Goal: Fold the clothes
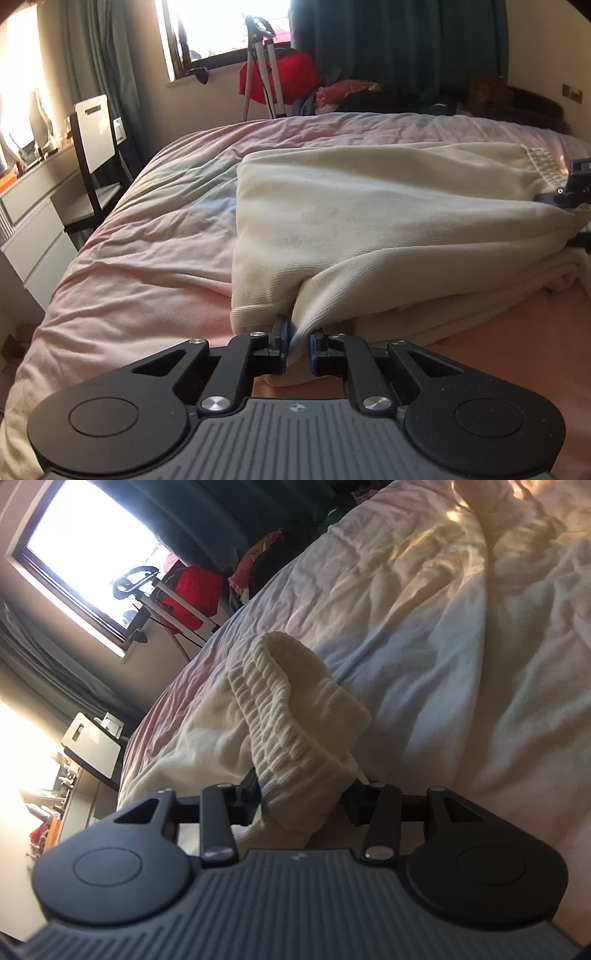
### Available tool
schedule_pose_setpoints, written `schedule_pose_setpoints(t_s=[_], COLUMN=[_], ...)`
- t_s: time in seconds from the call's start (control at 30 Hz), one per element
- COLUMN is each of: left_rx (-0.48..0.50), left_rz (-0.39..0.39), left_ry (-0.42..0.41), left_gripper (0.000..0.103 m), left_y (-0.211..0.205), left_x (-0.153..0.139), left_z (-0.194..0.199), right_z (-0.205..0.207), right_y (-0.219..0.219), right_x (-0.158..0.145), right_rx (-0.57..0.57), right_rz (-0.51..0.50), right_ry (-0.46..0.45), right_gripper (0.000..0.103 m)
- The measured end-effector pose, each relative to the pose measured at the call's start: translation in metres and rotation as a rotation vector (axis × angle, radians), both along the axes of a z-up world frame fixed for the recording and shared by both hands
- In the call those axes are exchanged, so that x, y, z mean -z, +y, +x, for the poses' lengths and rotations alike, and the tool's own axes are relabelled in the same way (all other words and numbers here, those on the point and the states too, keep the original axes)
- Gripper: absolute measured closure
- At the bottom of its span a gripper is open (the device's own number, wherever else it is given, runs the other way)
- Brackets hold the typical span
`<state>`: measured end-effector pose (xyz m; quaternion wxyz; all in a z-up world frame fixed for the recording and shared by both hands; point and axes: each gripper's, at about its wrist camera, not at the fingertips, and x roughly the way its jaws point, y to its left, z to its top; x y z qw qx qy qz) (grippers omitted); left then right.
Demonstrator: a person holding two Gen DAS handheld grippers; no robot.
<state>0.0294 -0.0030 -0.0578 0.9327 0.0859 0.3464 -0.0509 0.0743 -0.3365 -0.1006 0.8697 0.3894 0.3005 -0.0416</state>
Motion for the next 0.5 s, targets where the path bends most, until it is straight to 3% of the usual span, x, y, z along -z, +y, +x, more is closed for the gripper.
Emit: schedule_pose_setpoints(t_s=[0.13, 0.3, 0.5], left_rx=[-0.008, -0.023, -0.052], left_rz=[-0.025, -0.054, -0.174], left_ry=[0.011, 0.022, 0.034], left_gripper=[0.091, 0.09, 0.09], left_y=[0.004, 0.005, 0.015], left_x=[0.0, -0.001, -0.004], left_z=[0.0, 0.002, 0.004], right_z=[-0.001, 0.008, 0.019], right_y=[0.003, 0.006, 0.008], right_x=[-0.004, 0.005, 0.014], right_rx=[-0.004, -0.053, -0.125], right_rz=[-0.051, -0.042, 0.015], right_ry=[0.034, 0.054, 0.048], right_gripper=[0.021, 0.021, 0.019])
